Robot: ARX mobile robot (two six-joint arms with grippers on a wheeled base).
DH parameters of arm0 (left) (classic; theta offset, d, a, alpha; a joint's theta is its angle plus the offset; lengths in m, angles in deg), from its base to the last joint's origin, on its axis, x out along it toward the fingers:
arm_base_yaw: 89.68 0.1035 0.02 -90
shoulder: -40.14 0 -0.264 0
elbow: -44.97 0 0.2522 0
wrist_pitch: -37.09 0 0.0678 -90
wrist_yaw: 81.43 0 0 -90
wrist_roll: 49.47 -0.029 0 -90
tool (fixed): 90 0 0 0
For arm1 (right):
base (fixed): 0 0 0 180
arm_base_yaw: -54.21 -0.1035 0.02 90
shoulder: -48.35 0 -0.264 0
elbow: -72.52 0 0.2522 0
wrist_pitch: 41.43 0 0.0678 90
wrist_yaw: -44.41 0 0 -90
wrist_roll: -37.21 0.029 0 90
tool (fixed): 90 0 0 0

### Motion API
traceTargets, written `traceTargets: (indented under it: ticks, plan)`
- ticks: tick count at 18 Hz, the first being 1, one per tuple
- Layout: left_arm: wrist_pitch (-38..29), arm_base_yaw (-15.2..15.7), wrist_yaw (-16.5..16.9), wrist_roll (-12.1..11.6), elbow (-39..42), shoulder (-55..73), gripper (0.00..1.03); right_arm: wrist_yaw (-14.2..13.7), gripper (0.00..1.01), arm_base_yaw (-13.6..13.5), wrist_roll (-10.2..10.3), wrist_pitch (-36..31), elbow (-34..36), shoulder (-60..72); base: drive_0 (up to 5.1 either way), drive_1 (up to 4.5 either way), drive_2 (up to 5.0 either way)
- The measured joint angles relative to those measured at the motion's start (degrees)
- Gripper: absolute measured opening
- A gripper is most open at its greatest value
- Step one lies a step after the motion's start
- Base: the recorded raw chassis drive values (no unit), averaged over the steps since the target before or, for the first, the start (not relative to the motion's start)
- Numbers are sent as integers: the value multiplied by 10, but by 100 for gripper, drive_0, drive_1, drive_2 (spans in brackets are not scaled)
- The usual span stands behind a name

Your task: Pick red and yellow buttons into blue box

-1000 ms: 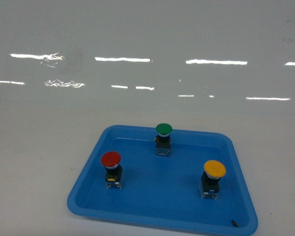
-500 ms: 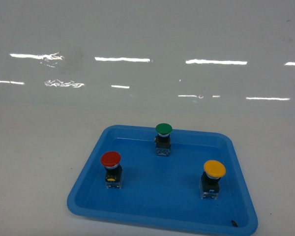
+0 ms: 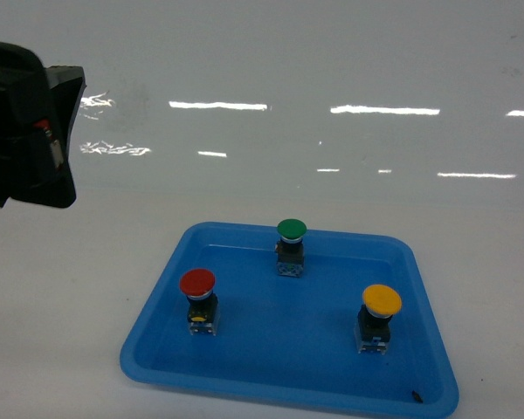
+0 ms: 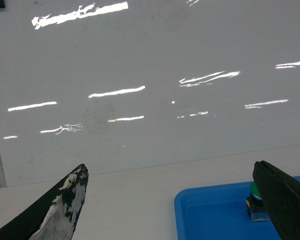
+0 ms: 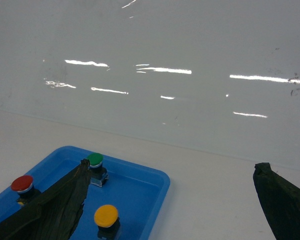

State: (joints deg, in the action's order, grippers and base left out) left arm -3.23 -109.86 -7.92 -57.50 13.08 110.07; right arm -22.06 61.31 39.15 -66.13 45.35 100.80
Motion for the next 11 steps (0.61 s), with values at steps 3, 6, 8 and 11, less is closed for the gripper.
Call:
traceTargets:
  ticks: [3,6,8,11]
  plan:
    - [33,21,27,10,-57,76,98,-29,98,-18,-11,-51,-8,84,0,0,0]
    - [44,23,28,21,-65,101,98,-39,98,-14,-26,-49,-5,89,0,0,0]
    - [43,23,28,21,-65,98,98,-40,98,-14,-29,-49,-5,87,0,0,0]
    - [44,23,28,21,-65,98,98,-35,98,-9,-35,-94,-6,120,0,0,0]
